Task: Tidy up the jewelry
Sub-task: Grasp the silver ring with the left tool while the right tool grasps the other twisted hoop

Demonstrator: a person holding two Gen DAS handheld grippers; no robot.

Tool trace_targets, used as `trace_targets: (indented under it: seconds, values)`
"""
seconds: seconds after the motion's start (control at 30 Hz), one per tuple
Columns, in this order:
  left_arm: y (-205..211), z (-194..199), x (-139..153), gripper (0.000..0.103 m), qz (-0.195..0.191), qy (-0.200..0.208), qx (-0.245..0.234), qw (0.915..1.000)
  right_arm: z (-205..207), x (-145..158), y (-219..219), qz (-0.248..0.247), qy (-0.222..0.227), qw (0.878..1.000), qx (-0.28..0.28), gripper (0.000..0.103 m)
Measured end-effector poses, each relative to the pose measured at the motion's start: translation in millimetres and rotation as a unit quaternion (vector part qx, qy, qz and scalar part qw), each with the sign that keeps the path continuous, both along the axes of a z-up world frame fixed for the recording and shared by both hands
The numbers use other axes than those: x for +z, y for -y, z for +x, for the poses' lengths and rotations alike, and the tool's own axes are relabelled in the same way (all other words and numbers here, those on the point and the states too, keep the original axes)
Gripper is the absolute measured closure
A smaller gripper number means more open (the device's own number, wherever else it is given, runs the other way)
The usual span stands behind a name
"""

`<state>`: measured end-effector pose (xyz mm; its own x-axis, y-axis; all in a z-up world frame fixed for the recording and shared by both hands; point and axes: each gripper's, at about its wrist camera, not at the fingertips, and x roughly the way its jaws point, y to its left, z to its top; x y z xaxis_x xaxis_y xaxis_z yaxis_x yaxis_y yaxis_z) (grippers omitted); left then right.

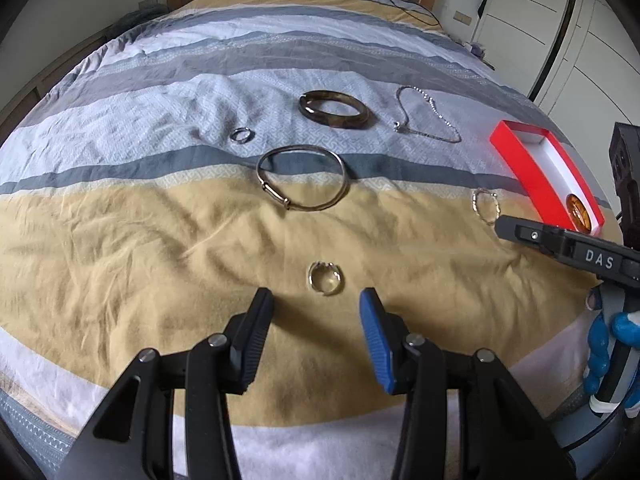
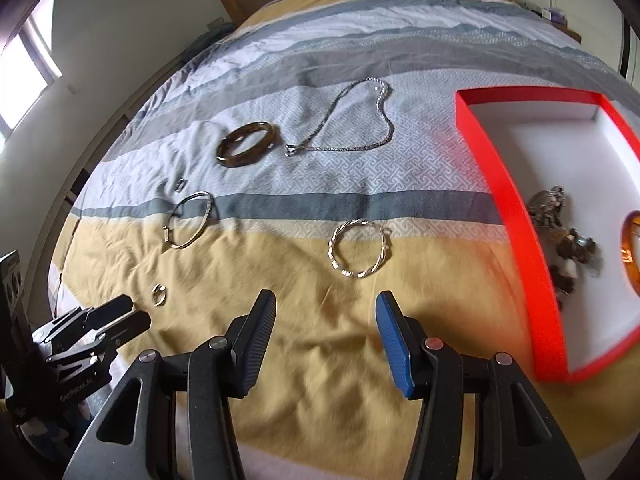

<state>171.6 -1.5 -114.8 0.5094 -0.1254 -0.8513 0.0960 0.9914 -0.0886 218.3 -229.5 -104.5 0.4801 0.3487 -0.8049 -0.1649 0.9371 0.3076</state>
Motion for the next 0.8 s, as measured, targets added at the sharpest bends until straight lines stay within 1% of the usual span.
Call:
trace_targets:
  seconds: [0.13,0.23,0.5,0.57,0.67,0.8]
  values:
    - [1.4,9.9,-9.8,0.06,0.0,-0.004,0.0,1.0,22.1,-14.6,-1.5,-0.008,-0.004,1.0,-0.008,0.051]
    - [1.9,14.4,-15.7,0.06,-0.002,-0.006,0.001,1.0,32.5,-21.7,-2.1,-0.011,0.001,1.0,-0.011,0.051]
    - [2.1,17.2,-23.6,0.061,-0.003,0.001,0.008,1.0,41.0,-33.7,-9.5,-0.016,0.017,1.0,-0.01,0.047]
    - [3.5,16.7,-24.0,0.062,0.002,0.005,0.008,1.0,40.4,-35.4,-9.6,-0.015,0.02,1.0,-0.01,0.047]
    - [7.5,14.9,-23.6,0.066,0.017,0.012,0.006,0.9998,40.0,-37.5,-9.3,-0.01,0.028,0.999,-0.013,0.047]
    - [17.6,11.8,-23.5,0.073,0.045,0.024,-0.005,0.9987,38.9,-38.2,-8.9,-0.011,0.035,0.999,-0.016,0.051]
